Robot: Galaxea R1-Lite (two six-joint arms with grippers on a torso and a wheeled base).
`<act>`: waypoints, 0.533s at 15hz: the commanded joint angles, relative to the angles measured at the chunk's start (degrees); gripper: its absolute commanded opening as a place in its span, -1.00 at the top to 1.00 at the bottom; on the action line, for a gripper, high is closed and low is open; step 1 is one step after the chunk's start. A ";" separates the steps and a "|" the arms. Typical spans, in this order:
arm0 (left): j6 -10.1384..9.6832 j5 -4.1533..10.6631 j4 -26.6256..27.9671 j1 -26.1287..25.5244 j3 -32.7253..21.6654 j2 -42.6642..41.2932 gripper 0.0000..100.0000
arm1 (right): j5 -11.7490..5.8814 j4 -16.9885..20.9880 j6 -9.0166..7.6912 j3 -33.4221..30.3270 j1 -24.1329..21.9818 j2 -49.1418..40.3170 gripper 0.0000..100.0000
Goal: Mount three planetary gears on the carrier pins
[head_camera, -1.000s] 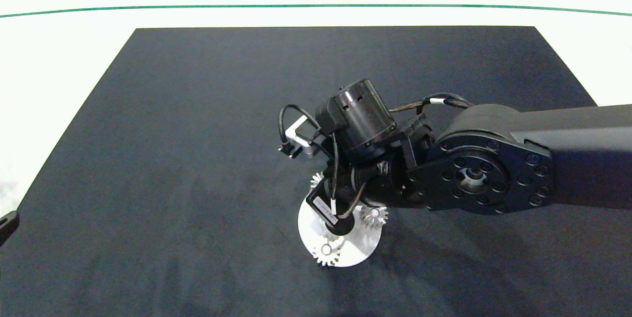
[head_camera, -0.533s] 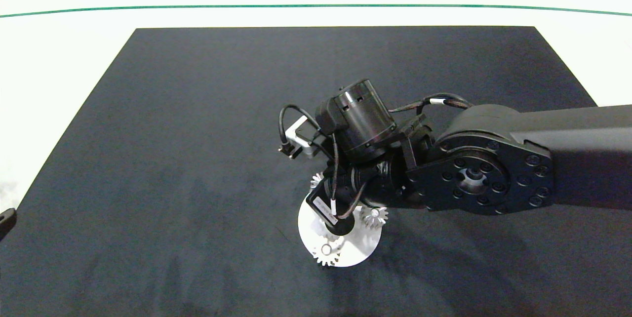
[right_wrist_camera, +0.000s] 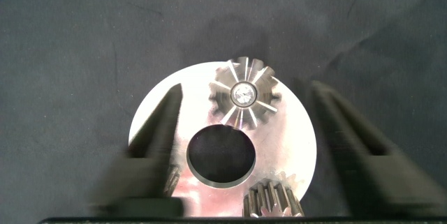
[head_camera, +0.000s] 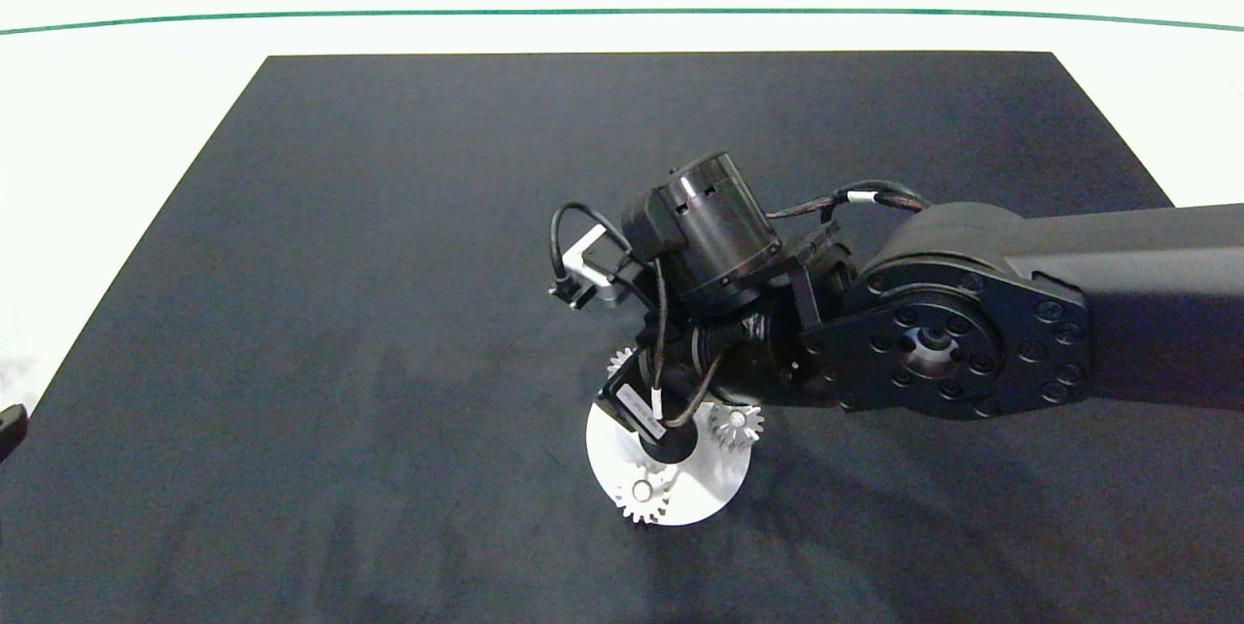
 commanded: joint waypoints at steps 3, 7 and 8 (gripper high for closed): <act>-0.01 0.12 0.20 -0.06 0.18 -0.53 -1.00 | -0.27 -0.01 -0.15 2.45 -0.42 -6.97 -1.00; -0.01 0.12 0.29 -0.41 0.79 -1.15 -1.00 | -4.14 -0.10 0.38 8.61 -3.85 -22.71 -1.00; -0.09 0.12 0.38 -0.58 1.41 -1.06 -1.00 | -4.49 -0.36 0.64 13.35 -5.35 -27.36 -1.00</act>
